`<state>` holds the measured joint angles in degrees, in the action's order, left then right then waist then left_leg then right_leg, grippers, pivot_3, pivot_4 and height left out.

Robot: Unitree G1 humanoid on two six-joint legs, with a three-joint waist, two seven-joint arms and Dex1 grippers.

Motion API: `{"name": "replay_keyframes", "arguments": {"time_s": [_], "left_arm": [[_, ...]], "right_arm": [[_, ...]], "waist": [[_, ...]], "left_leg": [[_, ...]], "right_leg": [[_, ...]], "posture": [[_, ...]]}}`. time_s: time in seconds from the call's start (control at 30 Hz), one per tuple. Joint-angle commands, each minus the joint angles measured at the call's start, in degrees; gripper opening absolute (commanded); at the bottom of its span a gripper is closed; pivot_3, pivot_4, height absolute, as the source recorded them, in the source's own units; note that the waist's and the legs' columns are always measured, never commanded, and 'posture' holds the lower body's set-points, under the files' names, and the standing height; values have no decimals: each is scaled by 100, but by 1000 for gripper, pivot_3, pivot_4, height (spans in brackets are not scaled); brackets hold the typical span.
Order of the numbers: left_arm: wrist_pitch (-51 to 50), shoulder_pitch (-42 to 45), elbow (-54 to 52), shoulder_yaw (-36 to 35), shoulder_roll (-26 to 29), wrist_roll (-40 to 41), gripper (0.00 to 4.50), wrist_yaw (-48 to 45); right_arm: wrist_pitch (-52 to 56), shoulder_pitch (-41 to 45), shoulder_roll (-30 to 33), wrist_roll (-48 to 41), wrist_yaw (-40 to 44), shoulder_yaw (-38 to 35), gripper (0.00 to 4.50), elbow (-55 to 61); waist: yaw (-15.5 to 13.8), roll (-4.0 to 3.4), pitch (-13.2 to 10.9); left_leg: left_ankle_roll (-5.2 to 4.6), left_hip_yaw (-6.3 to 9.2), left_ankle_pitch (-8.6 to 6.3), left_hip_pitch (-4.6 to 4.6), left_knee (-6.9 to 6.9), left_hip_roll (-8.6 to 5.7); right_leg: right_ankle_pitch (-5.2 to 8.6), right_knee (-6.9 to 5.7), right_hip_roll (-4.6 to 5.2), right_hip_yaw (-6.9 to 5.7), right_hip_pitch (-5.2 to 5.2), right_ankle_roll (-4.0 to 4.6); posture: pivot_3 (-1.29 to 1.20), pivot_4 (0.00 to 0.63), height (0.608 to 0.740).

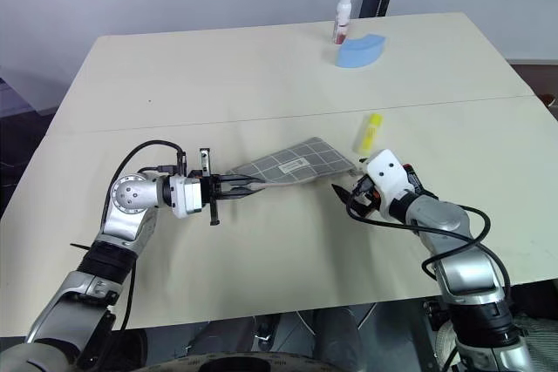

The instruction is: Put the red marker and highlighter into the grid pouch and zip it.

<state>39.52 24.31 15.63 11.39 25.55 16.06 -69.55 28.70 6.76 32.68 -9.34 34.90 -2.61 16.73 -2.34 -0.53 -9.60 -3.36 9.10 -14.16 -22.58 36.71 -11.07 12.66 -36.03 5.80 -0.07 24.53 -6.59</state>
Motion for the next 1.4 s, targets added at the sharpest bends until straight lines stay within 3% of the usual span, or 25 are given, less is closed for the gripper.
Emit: {"name": "replay_keyframes", "arguments": {"time_s": [0.03, 0.27, 0.3, 0.43, 0.57, 0.77, 1.03, 1.4], "left_arm": [[107, 22, -132, -198, 61, 149, 0, 92], [168, -15, -90, -292, 126, 95, 0, 146], [192, -25, -59, -299, 133, 87, 0, 154], [295, -45, 57, -301, 148, 58, 0, 189], [411, -62, 156, -242, 125, -38, 0, 231], [540, -170, 166, -55, 46, -153, 0, 215], [764, -43, 224, -103, -113, -398, 0, 560], [1319, 147, 558, 60, -82, -868, 0, 841]], "right_arm": [[-150, 186, -119, -31, -100, -18, 3664, -149], [-638, 71, 223, 436, 3, 251, 177, -508], [-672, 51, 243, 435, 13, 233, 75, -535], [-702, 26, 346, 435, 80, 227, 75, -446], [-78, 65, 342, -32, 383, 285, 75, 388], [564, 565, -78, -20, 71, 718, 75, 757], [429, 684, -132, 317, 94, 1432, 75, 758], [-258, 774, -239, -149, 894, 1710, 75, 1201]], "waist": [[1, 0, 0], [-4, 0, 0], [-4, 0, 0], [-1, 0, 0], [5, -1, -1], [3, -1, -1], [-1, 0, -1], [2, 2, -2]], "left_leg": [[0, 0, 0, 0, -1, 0], [1, 0, 1, 0, -4, -1], [1, 0, 1, 0, -4, -1], [7, -1, 4, 0, -4, -1], [2, 0, 2, 0, -5, -1], [3, 0, 2, 0, -11, 1], [19, -1, 12, 0, -16, -2], [19, 0, 12, 1, -29, -2]], "right_leg": [[0, 0, 0, 0, 1, 0], [0, 1, 0, 0, 4, 0], [0, 1, 0, 0, 4, 0], [0, 0, 1, 0, 2, 0], [0, -1, 1, 0, 3, 0], [0, -1, 1, 0, 5, 0], [0, 7, 4, -1, 7, -1], [-1, 11, 4, -2, 7, -2]], "posture": [[0, 150, 739], [0, 150, 739], [0, 150, 739], [0, 150, 739], [0, 150, 739], [0, 150, 739], [0, 150, 739], [0, 150, 739]]}}
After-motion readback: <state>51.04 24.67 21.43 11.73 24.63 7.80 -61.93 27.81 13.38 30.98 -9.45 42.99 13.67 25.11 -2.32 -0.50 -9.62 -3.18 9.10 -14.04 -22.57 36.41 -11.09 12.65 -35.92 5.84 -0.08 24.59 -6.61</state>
